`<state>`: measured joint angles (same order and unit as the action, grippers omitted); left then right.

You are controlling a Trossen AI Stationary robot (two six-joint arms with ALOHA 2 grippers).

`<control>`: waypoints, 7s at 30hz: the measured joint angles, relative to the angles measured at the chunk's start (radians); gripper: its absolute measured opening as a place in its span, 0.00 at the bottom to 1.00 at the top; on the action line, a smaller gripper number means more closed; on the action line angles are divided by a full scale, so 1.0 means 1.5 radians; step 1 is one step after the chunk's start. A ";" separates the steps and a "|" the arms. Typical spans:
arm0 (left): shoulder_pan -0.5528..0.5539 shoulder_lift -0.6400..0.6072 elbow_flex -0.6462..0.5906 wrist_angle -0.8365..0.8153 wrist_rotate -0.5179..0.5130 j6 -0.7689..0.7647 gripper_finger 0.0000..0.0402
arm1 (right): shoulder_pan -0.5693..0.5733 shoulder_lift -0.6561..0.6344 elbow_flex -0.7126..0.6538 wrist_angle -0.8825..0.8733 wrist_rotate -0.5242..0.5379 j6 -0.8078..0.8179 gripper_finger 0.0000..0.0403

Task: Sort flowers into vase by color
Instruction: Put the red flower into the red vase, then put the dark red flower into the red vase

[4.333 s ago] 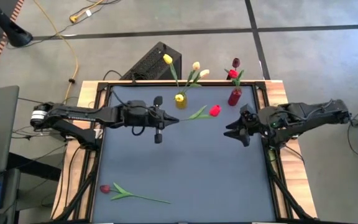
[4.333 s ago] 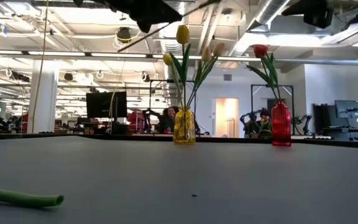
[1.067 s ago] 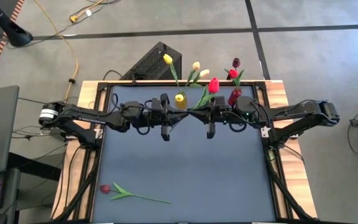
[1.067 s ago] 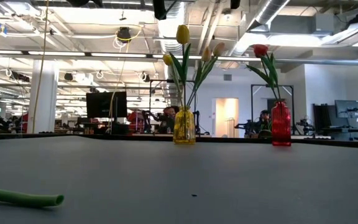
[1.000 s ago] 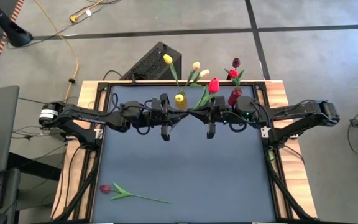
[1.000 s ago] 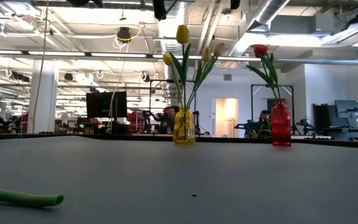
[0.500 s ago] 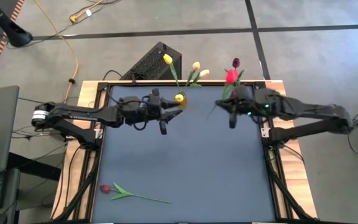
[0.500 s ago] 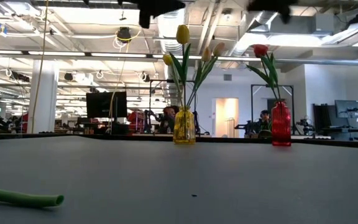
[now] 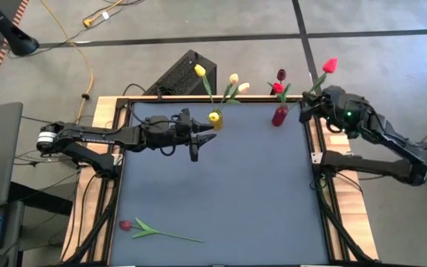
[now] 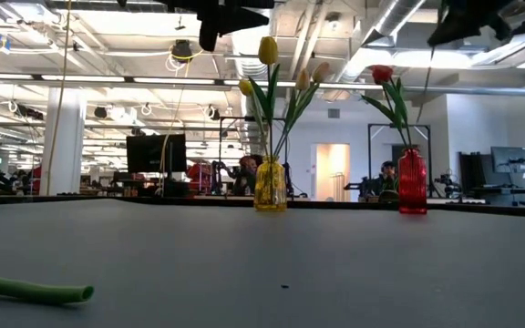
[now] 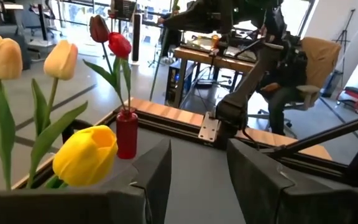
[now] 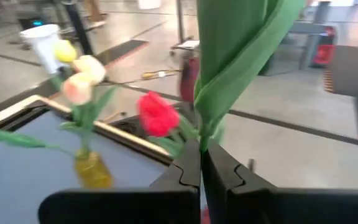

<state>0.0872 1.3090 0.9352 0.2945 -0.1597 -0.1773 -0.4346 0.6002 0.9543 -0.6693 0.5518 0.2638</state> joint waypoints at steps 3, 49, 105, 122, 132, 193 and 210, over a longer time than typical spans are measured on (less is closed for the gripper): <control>0.000 0.000 0.000 0.000 -0.007 0.008 0.36 | -0.042 0.008 0.000 0.000 0.000 -0.017 0.07; 0.002 0.001 0.000 -0.023 -0.001 -0.013 0.36 | -0.197 0.145 -0.058 0.115 -0.087 -0.072 0.10; -0.183 0.001 -0.017 -0.469 0.266 0.142 0.36 | -0.072 0.136 0.039 -0.253 -0.478 0.029 0.70; -0.528 0.146 -0.019 -0.491 0.120 -0.163 0.49 | 0.185 0.135 0.039 -0.287 -0.510 -0.017 0.70; -0.542 0.302 0.025 -0.530 0.125 -0.170 0.50 | 0.330 0.135 0.039 -0.286 -0.471 0.126 0.70; -0.123 0.143 0.190 -0.370 0.184 -0.852 0.00 | 0.523 0.379 0.038 0.203 -0.154 -0.632 0.70; -0.127 0.143 0.180 -0.336 0.128 -0.915 0.00 | 0.439 0.519 0.038 0.377 -0.122 -0.769 0.70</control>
<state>-0.1036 1.5234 1.2049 -0.2092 0.0323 -1.5497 0.2238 1.3791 1.0119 -0.1044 0.3681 -0.8892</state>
